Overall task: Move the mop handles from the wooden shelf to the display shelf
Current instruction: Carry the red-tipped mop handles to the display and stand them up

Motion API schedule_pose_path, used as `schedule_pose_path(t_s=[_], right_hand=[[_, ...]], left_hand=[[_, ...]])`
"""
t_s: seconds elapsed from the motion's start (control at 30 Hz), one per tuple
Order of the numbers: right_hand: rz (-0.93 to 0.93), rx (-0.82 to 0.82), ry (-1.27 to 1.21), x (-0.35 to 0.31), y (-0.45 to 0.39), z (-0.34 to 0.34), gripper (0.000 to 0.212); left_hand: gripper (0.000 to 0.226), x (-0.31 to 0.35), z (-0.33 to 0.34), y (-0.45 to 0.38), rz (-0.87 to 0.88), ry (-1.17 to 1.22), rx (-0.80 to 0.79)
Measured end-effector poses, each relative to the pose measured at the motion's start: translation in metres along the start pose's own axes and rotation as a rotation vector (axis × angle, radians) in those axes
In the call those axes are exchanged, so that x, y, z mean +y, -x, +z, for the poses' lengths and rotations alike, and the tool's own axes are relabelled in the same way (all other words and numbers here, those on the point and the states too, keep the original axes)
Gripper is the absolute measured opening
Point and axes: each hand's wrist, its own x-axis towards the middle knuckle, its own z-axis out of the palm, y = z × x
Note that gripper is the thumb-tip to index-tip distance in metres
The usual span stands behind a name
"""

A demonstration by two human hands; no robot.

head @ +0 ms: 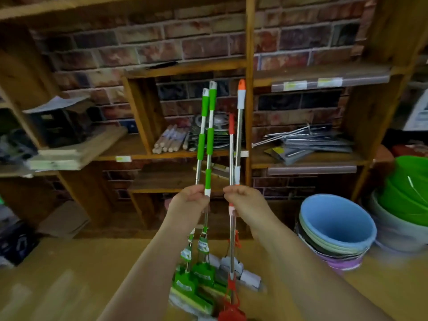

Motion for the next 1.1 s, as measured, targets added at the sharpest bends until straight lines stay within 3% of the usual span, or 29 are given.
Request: schedule_pose_path(t_s=[0.23, 0.4, 0.73, 0.93, 1.1], right_hand=[[0.062, 0.173, -0.011, -0.019, -0.092, 0.004, 0.02], [0.082, 0.173, -0.049, -0.014, -0.145, -0.023, 0.022], [0.028, 0.04, 0.051, -0.028, -0.277, -0.081, 0.012], [-0.029, 0.039, 0.091, -0.037, -0.333, -0.068, 0.022], [-0.038, 0.057, 0.074, -0.03, -0.362, -0.051, 0.016]], left_hand=[[0.036, 0.023, 0.006, -0.126, 0.013, -0.058, -0.16], [0.03, 0.028, 0.049, -0.177, 0.017, -0.051, -0.248], [0.032, 0.033, 0.142, -0.319, -0.088, -0.163, -0.157], [0.029, 0.037, 0.16, -0.415, -0.015, -0.378, -0.187], [0.031, 0.02, 0.163, -0.48, -0.007, -0.32, -0.203]])
